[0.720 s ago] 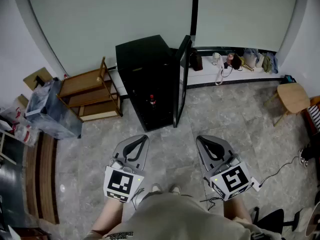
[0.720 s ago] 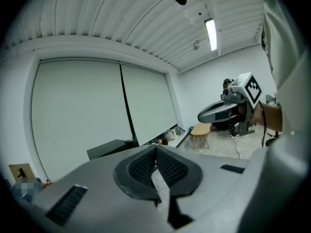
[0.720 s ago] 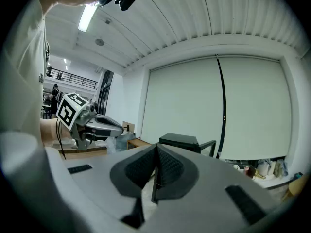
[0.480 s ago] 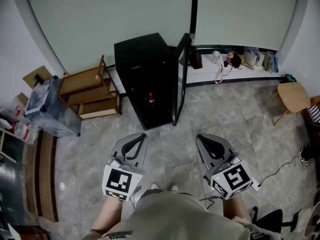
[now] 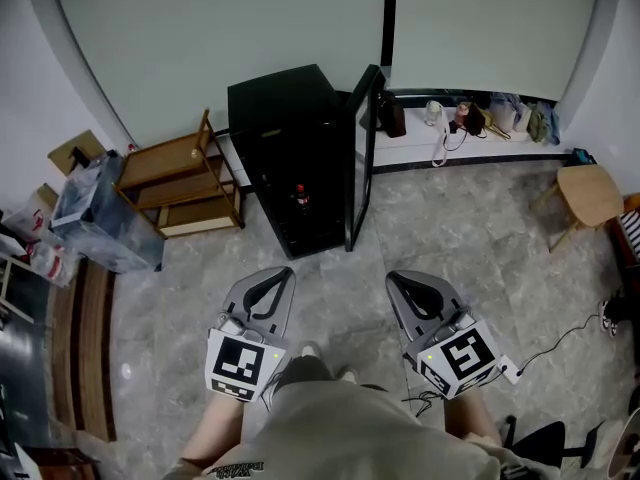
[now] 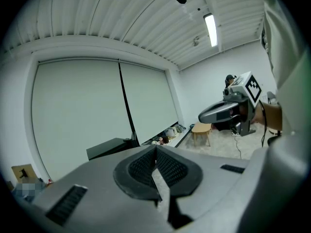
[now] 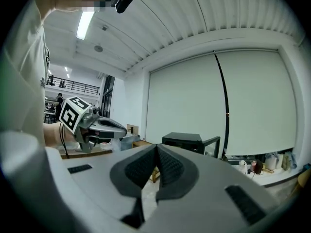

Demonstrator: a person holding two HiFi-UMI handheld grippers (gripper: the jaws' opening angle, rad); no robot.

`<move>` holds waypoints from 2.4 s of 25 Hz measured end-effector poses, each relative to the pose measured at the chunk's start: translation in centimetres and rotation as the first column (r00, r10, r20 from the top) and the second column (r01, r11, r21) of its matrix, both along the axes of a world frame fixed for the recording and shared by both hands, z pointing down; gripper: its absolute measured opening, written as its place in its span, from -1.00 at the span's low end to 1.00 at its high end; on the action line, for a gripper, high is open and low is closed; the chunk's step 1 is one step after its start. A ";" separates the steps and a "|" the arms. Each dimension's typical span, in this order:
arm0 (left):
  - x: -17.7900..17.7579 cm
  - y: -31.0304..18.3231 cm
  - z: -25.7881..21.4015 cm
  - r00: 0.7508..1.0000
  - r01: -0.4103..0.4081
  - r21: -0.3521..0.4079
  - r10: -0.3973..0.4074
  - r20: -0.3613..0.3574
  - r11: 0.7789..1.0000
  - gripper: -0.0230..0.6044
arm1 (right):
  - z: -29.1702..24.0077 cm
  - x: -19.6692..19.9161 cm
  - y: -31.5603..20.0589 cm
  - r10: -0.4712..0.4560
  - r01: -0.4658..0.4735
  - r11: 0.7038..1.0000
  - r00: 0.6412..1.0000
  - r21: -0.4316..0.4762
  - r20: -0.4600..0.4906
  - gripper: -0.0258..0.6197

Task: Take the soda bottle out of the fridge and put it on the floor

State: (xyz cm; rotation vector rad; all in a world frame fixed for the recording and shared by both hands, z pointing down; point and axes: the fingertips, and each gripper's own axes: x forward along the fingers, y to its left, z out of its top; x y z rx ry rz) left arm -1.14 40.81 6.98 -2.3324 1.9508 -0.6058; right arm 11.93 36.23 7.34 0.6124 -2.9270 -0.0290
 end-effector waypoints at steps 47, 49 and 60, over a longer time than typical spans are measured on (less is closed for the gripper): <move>-25.7 -29.8 8.9 0.984 -0.176 -0.147 0.172 -0.040 0.973 -0.91 | 9.0 -27.6 -28.6 0.113 -0.141 0.981 0.975 -0.136 -0.194 -0.93; -26.3 -30.7 9.4 0.983 -0.180 -0.151 0.175 -0.047 0.972 -0.91 | 9.6 -28.1 -29.5 0.124 -0.155 0.977 0.972 -0.146 -0.198 -0.93; -27.4 -36.0 12.3 0.989 -0.130 -0.176 0.116 -0.089 0.976 -0.91 | 13.0 -28.5 -34.4 0.097 -0.151 0.964 0.966 -0.220 -0.239 -0.93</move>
